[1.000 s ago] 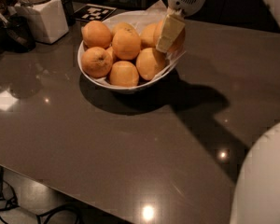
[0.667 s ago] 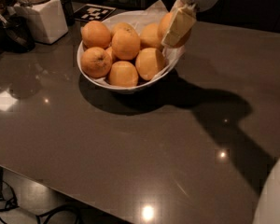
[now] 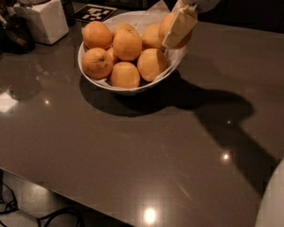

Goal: Pick orange from white bowl

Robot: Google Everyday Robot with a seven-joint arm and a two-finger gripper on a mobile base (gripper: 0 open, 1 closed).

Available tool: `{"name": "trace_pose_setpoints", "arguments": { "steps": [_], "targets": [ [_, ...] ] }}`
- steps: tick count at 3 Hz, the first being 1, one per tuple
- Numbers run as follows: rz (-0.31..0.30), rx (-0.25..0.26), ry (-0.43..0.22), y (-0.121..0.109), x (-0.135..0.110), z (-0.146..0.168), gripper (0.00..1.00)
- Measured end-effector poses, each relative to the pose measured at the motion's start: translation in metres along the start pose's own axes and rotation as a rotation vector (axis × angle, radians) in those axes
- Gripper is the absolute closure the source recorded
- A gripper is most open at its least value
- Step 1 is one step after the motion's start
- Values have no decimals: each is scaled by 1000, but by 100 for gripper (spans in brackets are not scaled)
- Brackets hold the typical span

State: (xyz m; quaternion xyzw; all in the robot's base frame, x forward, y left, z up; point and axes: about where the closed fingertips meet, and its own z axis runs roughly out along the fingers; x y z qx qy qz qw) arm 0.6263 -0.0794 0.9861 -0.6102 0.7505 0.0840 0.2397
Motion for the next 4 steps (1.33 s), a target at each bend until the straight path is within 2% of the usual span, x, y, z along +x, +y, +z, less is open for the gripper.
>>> {"name": "trace_pose_setpoints", "arguments": {
  "steps": [1,2,3,4],
  "targets": [
    [33,13,-43,22,8,-23,100],
    [75,38,-118,55,23,-50,100],
    [94,39,-114,59,33,-51,100],
    [105,47,-130,74,32,-62,100]
  ]
}}
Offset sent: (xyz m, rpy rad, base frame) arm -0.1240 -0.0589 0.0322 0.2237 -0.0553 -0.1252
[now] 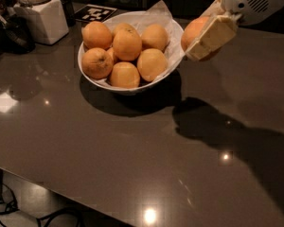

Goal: Pick orange from white bowl

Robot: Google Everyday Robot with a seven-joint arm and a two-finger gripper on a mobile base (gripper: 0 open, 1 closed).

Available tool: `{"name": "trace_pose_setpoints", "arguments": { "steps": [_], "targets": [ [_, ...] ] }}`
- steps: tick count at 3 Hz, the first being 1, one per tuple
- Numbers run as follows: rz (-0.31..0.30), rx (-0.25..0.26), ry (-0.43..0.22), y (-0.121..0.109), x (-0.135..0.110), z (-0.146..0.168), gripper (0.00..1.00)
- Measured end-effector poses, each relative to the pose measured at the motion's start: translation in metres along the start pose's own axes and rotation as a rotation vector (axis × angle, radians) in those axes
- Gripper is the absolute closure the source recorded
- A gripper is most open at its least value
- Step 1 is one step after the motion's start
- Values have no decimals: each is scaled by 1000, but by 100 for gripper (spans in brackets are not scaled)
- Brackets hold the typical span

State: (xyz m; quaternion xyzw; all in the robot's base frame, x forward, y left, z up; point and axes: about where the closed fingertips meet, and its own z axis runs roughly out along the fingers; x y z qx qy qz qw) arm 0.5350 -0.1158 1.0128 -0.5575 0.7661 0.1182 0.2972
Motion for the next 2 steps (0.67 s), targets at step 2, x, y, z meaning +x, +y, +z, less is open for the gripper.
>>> {"name": "trace_pose_setpoints", "arguments": {
  "steps": [2],
  "targets": [
    [101,17,3,61,27,-30,100]
  ]
}}
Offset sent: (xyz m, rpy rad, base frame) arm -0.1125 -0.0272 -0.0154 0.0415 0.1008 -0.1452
